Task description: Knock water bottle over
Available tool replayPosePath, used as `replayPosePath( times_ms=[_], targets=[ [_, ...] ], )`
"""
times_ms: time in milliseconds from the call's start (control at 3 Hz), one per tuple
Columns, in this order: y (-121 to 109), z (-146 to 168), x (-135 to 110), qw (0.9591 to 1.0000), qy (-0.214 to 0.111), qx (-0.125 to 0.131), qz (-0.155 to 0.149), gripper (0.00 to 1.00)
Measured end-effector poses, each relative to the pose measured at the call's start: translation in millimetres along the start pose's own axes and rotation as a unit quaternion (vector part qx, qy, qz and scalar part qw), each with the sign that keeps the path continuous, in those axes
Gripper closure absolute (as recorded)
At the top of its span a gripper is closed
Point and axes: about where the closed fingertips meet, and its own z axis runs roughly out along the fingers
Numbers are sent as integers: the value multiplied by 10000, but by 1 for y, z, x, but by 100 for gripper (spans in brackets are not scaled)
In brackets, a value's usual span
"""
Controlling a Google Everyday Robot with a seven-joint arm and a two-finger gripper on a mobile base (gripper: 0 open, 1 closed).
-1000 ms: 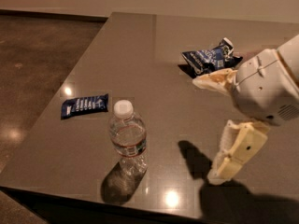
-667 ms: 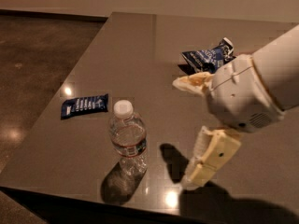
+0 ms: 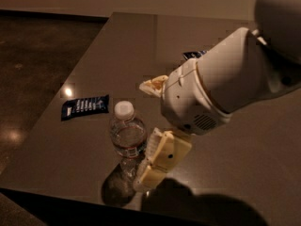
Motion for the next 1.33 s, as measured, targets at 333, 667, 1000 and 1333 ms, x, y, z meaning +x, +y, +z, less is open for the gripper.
replayPosePath(
  times_ms=[333,667,1000,1333],
  targets=[
    [0,15,-10,9999,-8,-70,78,0],
    [1,23,-14,9996,31,-216,197,16],
    [-4,22,-14,9987,117,-322,376,47],
    [-14,13,-11,9982,217,-338,449,69]
  ],
)
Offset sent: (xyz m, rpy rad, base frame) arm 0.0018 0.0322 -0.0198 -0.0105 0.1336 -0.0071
